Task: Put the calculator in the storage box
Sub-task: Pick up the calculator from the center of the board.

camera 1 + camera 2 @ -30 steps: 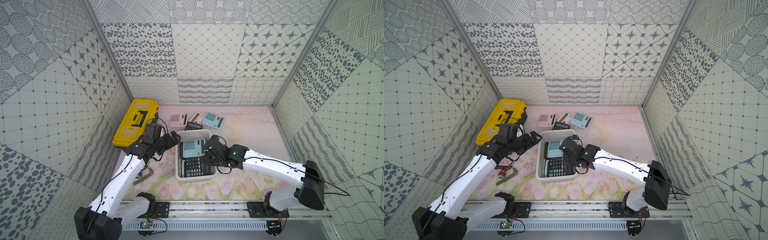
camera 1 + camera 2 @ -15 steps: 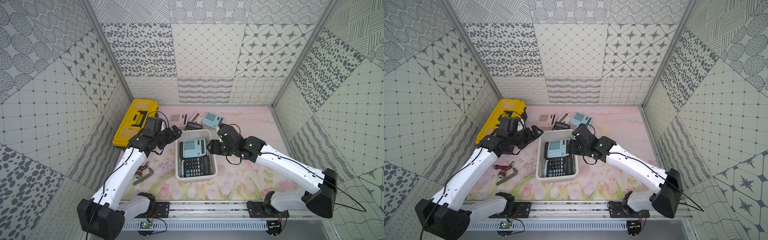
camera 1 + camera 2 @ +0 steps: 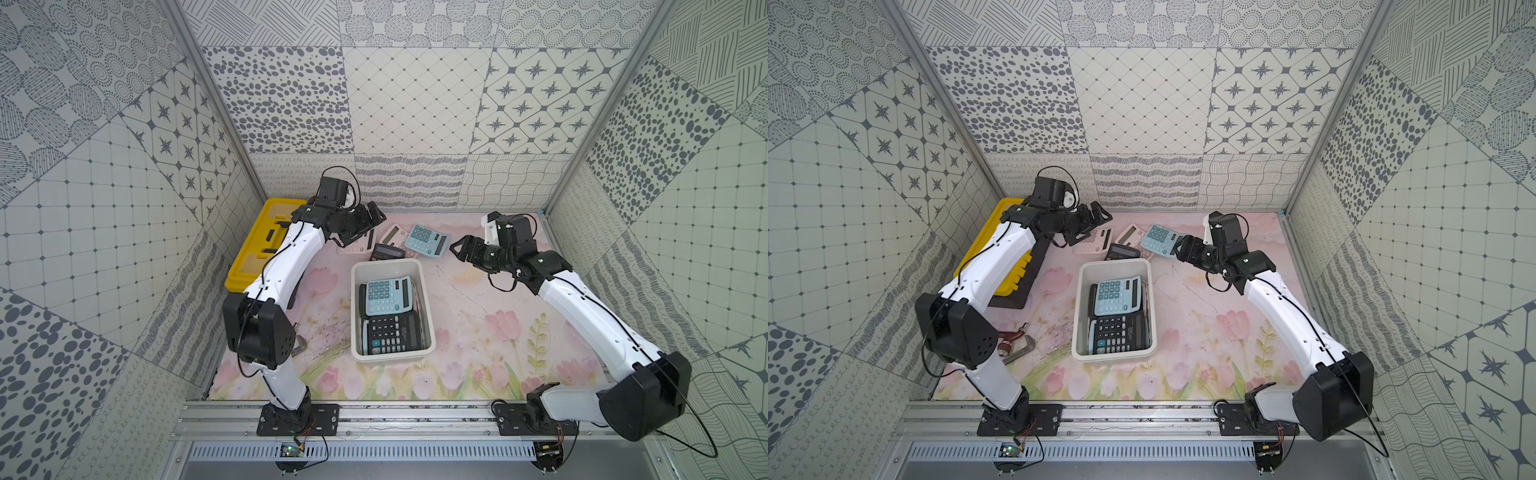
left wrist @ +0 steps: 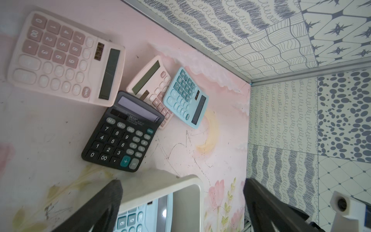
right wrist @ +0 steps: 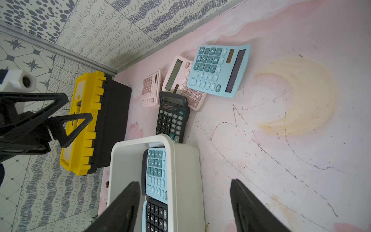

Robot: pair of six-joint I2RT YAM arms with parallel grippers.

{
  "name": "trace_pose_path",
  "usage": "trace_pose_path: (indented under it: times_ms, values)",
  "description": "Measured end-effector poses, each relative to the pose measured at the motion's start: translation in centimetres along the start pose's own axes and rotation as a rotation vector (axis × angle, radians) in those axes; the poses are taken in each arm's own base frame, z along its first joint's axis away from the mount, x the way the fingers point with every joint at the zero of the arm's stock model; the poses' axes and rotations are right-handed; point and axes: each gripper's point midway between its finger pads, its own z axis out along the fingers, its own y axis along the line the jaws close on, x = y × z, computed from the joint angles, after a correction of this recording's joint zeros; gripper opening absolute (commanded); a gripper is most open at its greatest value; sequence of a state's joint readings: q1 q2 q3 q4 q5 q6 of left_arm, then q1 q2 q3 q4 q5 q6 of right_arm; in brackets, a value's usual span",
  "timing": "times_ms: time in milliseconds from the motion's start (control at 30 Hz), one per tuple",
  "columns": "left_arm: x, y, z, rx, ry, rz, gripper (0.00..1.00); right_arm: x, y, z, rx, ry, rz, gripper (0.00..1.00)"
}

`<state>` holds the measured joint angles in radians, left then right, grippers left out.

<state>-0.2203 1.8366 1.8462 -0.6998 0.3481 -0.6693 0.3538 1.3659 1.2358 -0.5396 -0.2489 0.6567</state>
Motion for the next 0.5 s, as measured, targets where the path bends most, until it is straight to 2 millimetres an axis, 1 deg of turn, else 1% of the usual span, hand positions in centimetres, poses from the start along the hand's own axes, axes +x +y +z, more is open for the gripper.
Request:
trace_pose_path:
  times_ms: [67,167,233,300,367,500]
  values:
    - [-0.9,-0.4,1.8,0.016,0.020,0.005,1.00,-0.6,-1.1,1.2,0.004,0.006,0.022,0.73]
    - [-1.5,-0.4,3.9,0.028,0.059,0.006,1.00,-1.7,-2.3,2.2,0.004,-0.005,0.053,0.72]
    - [-1.6,-0.3,4.9,0.031,0.077,0.007,1.00,-2.5,-2.8,2.8,-0.008,-0.018,0.069,0.72]
    - [-1.5,-0.1,5.7,0.031,0.100,0.004,1.00,-3.1,-3.2,3.6,-0.017,-0.024,0.083,0.71]
    - [-1.2,0.2,6.2,0.029,0.119,0.001,1.00,-3.3,-3.9,5.0,-0.020,-0.021,0.101,0.71]
    - [-0.8,0.6,6.6,0.022,0.143,-0.006,1.00,-2.8,-5.3,8.5,-0.020,0.011,0.144,0.69]
